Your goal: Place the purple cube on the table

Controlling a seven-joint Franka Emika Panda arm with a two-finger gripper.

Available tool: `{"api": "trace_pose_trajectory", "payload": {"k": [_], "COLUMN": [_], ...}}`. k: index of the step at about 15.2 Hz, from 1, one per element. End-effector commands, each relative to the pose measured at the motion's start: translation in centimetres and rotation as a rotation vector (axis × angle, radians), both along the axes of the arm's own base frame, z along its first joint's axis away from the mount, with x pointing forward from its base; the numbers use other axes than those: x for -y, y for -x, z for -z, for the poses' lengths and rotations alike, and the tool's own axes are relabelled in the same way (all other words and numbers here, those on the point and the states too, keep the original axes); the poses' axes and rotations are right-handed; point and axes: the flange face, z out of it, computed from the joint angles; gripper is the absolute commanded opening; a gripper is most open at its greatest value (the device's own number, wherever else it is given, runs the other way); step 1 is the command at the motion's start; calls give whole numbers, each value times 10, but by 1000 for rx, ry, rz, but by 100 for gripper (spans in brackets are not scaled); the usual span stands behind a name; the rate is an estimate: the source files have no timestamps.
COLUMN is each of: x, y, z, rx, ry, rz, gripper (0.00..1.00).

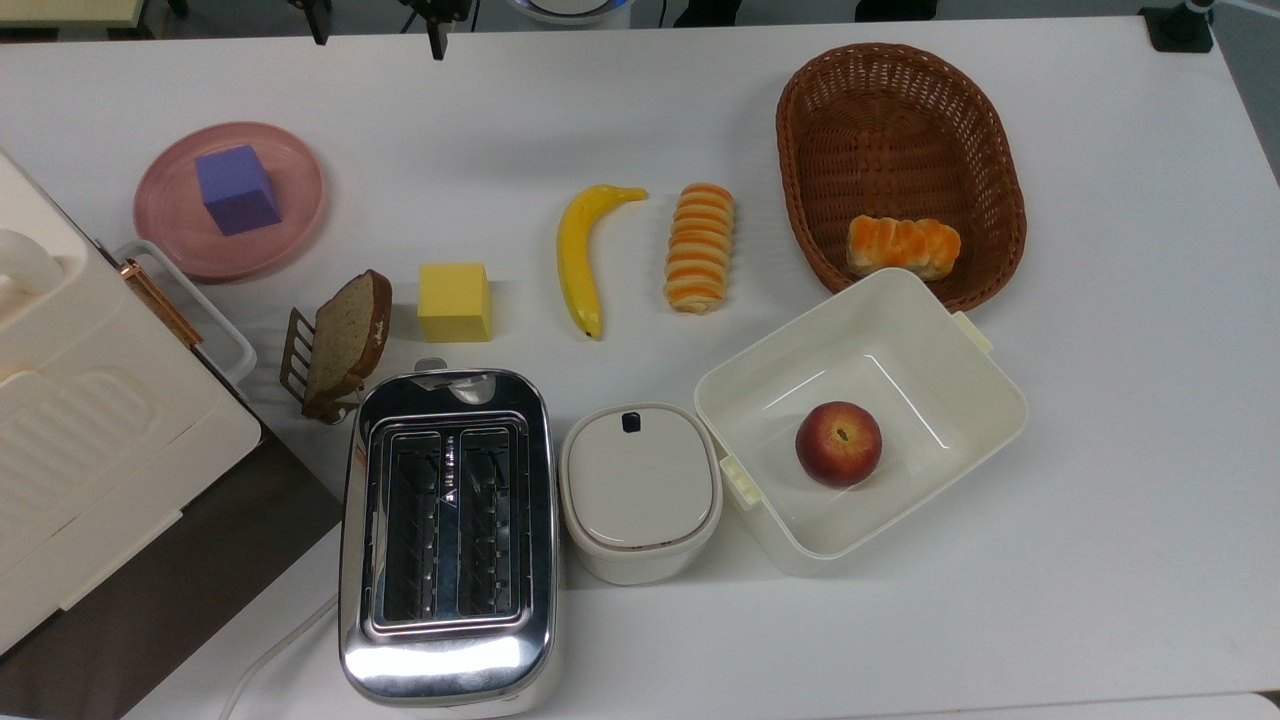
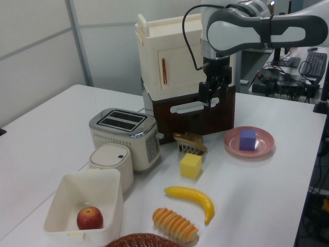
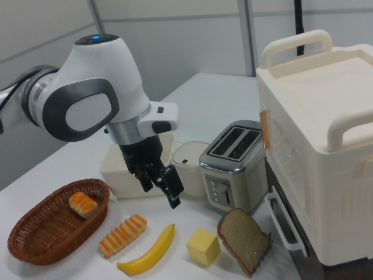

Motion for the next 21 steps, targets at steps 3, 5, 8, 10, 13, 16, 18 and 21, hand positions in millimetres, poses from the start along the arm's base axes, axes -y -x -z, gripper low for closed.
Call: {"api": "trace_pose_trajectory", "payload": {"k": [3, 5, 8, 10, 13, 16, 18, 21], "x": [-4, -3, -1, -2, -2, 2, 6, 35], "y": [-1, 0, 1, -1, -1, 0, 4, 15], "z": [-5, -6, -7, -6, -6, -6, -6, -4], "rx": [13, 13, 13, 14, 14, 16, 7, -15], "ry": [-17, -17, -17, -17, -17, -17, -20, -22], "rz": [5, 12, 12, 15, 5, 16, 26, 86], "gripper": [100, 100, 100, 100, 100, 100, 100, 100]}}
